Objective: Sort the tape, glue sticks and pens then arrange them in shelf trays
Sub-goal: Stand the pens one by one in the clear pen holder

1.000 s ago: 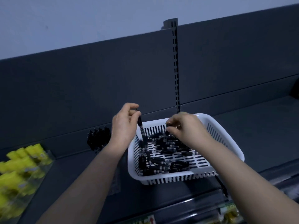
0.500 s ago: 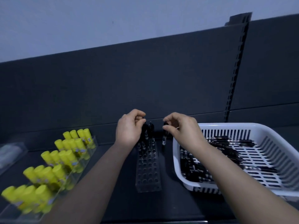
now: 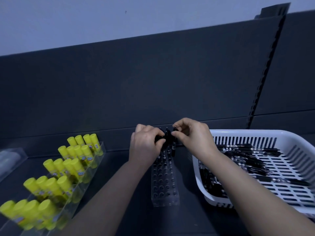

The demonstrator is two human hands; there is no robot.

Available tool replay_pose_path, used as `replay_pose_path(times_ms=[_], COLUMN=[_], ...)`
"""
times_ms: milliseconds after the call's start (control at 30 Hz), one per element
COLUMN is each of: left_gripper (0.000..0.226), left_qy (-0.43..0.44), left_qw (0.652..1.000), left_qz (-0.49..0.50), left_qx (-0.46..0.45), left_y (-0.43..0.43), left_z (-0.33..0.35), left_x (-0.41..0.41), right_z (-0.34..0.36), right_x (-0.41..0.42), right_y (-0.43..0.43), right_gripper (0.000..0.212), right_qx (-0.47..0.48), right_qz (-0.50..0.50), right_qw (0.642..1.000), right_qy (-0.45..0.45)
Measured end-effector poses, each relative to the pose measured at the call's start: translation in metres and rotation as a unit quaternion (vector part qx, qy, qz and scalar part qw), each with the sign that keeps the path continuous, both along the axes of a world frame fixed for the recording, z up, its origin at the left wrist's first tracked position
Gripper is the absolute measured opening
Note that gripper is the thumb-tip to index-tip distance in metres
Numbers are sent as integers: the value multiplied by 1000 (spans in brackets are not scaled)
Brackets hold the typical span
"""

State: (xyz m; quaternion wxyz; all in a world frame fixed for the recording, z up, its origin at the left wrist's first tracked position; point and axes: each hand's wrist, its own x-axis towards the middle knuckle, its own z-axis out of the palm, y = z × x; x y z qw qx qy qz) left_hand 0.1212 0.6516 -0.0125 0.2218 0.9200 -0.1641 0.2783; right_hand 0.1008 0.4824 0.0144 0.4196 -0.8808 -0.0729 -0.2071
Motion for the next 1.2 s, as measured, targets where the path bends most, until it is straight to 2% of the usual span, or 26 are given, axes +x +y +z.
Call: replay_pose_path(times_ms=[267,467,733,833,967,1200], left_gripper=[21,21,18,18,18,21], left_qy=[8,-3,-7,-16,-24,37], left_qw=[1000,997,996,996,996,990], left_qz=[-13,-7,-14,-32,-64,-131], left_qx=[-22,-71,-83,-76,-48,21], left_y=[6,12,18,12,-15,-97], left_z=[-1,1,7,12,17,15], left_x=[-1,-3,-9,-12,-15,-23], right_z=[-9,-25,-23,-19,-11,-16], right_x=[9,14,11,3,-15,-53], right_y=[12,19,19,9,-23,-114], right_gripper=[15,32,44,36,17,18], right_qx=[-31,-108,-149,-162,-254,-347], right_qz=[8,11,-4,-14,-40,-137], right_qw=[999,993,987,985,966,925], right_qy=[13,45,54,49,32,78])
